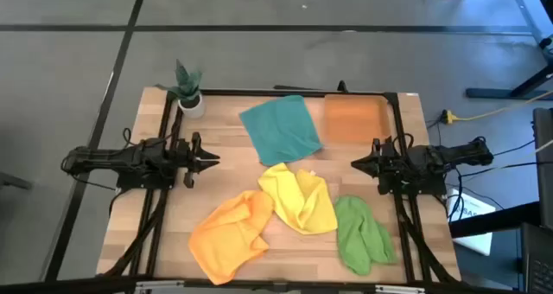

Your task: Roll microfiber towels into tight, uniform cylinder then place into a basket

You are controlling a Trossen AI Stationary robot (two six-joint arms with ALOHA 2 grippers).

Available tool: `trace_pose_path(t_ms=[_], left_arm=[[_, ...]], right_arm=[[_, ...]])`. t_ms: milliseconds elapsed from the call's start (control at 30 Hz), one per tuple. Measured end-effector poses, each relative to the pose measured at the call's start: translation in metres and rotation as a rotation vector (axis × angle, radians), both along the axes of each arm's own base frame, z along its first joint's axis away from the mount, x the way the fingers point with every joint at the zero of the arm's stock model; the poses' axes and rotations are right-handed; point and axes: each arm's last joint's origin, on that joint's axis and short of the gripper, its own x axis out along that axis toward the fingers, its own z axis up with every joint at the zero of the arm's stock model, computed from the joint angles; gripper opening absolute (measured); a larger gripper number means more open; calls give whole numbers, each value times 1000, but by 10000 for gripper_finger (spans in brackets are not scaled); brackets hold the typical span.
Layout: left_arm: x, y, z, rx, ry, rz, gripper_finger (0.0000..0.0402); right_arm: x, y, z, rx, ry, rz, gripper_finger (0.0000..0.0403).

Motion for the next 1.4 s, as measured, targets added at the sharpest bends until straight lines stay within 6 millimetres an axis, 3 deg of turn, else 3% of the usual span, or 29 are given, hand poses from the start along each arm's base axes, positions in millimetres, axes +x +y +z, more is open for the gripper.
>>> trace_pose_path(t_ms=[1400], left_arm=[[0,0,0,18,0,0,65]], right_arm=[[0,0,0,0,0,0,30]])
